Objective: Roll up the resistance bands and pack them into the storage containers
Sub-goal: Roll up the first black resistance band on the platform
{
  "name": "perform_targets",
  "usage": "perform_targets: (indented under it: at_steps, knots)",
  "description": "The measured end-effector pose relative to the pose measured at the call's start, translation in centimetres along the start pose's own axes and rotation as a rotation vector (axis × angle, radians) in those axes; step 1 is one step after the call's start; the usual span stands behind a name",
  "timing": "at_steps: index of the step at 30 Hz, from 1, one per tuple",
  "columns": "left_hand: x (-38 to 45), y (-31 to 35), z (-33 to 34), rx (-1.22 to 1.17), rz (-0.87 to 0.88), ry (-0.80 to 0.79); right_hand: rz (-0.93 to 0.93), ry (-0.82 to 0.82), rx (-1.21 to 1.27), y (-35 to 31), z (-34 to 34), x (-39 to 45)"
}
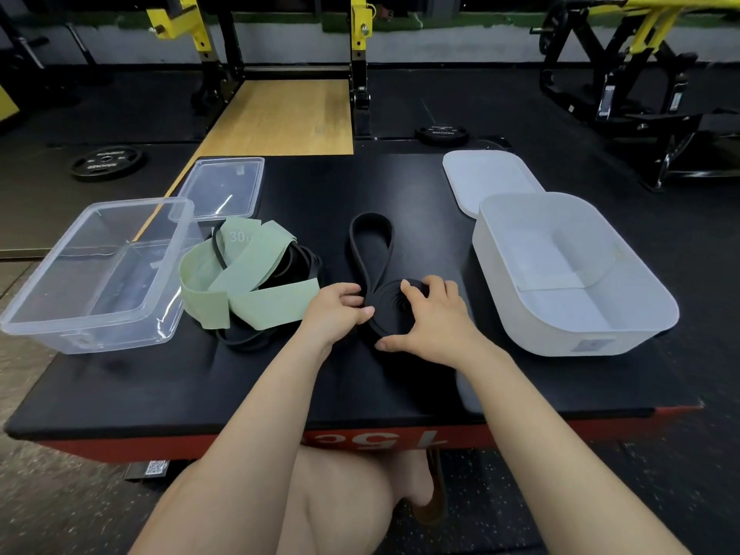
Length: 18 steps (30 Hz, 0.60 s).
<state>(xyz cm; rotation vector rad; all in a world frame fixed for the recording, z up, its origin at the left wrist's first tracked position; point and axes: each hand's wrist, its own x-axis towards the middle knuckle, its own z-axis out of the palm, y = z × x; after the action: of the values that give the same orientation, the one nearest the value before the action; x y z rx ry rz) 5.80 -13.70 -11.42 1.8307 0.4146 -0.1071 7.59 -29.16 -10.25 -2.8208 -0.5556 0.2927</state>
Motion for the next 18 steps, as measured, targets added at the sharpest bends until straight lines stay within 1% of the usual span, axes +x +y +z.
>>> perform_targets:
  at_steps: [4, 9, 13, 18]
  knots:
    - [0.0, 0.0, -0.1, 0.025, 0.003, 0.032, -0.070, -0.096, 0.047, 0.8, -0.9, 0.1]
    - [-0.4, 0.4, -0.1, 0.042, 0.013, 0.034, -0.109, -0.148, 0.019, 0.9, -1.4, 0.6]
    - [-0.6, 0.5, -0.1, 0.069, 0.006, 0.034, -0.133, -0.174, 0.019, 1.2, -1.6, 0.9]
    - [-0.2, 0.5, 0.2, 0.180, 0.005, 0.049, -0.136, -0.166, 0.029, 1.4, -1.4, 0.9]
